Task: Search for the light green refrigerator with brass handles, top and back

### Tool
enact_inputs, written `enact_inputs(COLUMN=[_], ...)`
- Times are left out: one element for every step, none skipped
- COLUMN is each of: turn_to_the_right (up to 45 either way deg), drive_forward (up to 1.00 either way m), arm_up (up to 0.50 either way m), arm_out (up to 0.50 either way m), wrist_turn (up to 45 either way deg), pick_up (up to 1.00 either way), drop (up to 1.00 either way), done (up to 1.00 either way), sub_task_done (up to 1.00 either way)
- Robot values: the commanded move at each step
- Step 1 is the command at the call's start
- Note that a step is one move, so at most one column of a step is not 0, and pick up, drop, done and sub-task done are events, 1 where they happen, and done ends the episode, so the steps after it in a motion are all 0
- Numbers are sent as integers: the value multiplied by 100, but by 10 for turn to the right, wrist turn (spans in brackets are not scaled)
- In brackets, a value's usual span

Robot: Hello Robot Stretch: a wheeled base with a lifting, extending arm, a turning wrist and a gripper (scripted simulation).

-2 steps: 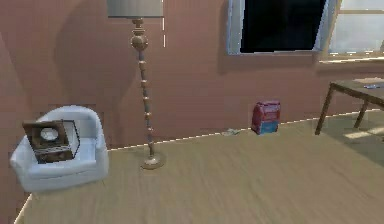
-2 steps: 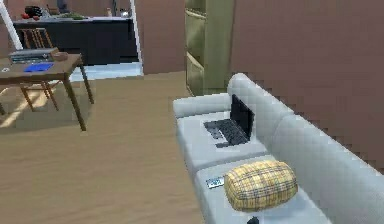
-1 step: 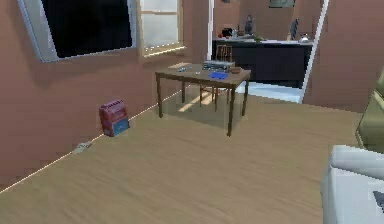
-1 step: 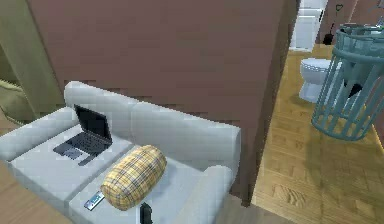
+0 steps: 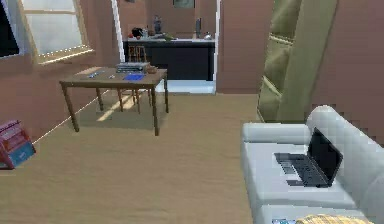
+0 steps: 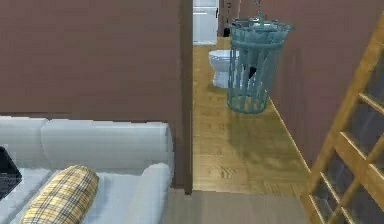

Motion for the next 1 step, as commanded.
enact_inputs(turn_to_the_right=[0], drive_forward=[100], arm_up=[0], arm_out=[0], wrist_turn=[0], pick_up=[0], drop=[0], done=[0], sub_task_done=[0])
